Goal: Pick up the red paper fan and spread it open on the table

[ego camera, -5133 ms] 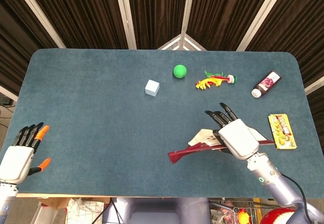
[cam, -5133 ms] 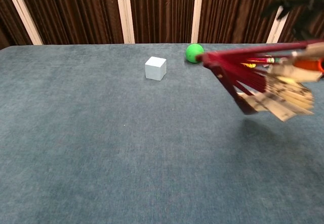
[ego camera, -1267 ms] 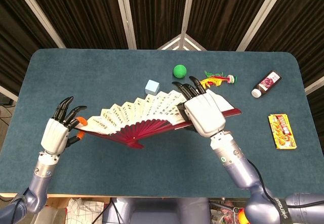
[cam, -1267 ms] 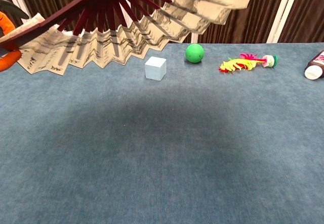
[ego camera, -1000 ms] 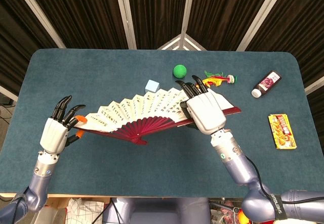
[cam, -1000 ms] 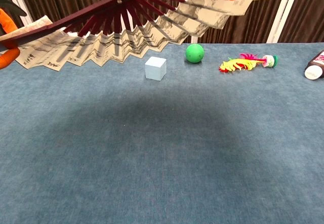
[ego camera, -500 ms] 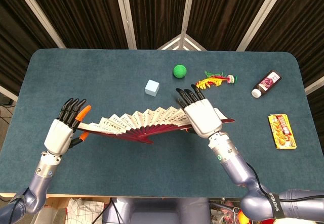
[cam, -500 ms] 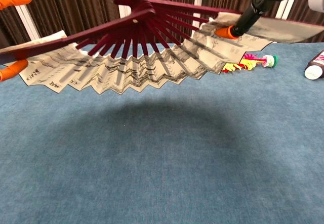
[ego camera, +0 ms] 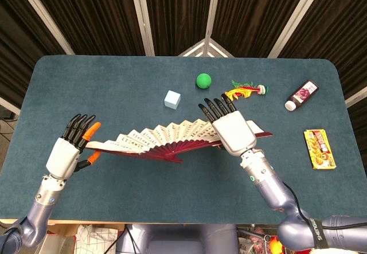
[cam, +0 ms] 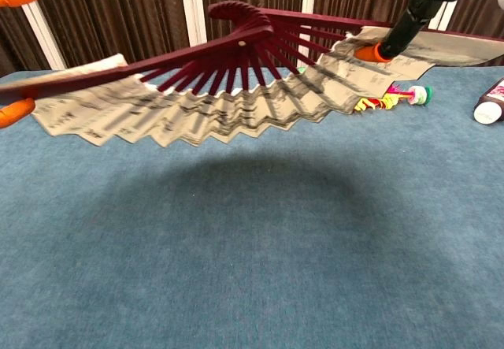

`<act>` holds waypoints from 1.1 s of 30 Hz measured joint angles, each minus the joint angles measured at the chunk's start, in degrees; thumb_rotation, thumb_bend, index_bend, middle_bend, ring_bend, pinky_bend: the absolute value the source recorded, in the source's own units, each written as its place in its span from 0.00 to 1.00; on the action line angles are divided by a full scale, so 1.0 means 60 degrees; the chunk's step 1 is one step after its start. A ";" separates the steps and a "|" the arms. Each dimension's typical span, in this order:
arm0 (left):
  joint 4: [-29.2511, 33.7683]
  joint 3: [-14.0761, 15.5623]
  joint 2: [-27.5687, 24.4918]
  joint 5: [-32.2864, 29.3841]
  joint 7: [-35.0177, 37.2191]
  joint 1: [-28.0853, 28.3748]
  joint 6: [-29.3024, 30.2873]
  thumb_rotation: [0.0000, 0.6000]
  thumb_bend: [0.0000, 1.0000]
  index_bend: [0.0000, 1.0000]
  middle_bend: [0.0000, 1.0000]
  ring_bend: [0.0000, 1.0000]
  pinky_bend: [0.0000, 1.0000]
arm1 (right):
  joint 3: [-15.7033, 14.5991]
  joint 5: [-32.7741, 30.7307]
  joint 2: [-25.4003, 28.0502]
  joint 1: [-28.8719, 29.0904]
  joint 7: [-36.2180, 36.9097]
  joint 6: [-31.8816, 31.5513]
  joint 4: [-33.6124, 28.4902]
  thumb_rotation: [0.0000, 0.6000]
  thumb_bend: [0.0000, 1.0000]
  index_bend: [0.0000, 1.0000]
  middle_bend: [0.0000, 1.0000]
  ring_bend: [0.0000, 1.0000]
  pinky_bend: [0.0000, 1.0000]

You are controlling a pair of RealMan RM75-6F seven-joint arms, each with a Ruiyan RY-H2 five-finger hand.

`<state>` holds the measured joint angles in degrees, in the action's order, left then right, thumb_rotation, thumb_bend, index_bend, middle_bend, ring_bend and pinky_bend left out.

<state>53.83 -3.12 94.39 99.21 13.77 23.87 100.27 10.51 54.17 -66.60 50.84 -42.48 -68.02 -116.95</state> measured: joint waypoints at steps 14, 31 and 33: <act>0.0339 -0.0358 -0.0178 -0.0344 -0.0511 -0.0085 0.0079 1.00 0.30 0.08 0.00 0.00 0.00 | -0.0344 0.0216 -0.0023 -0.0174 -0.0521 -0.0046 0.0731 1.00 0.30 0.01 0.08 0.10 0.00; -0.0022 -0.0010 -0.0139 -0.0484 -0.0284 -0.0393 -0.0313 1.00 0.30 0.08 0.00 0.00 0.00 | -0.0968 -0.0340 0.0865 -0.0060 -0.2478 0.0226 0.0888 1.00 0.30 0.01 0.08 0.10 0.00; -0.0164 0.0038 -0.0085 -0.0545 -0.0192 -0.0457 -0.0402 1.00 0.30 0.08 0.00 0.00 0.00 | -0.1096 -0.0245 0.0934 -0.0015 -0.2948 0.0210 0.0960 1.00 0.30 0.01 0.08 0.10 0.00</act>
<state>52.85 -2.89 93.88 95.94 12.62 21.12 97.85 3.93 52.70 -60.99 50.75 -60.17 -66.76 -111.19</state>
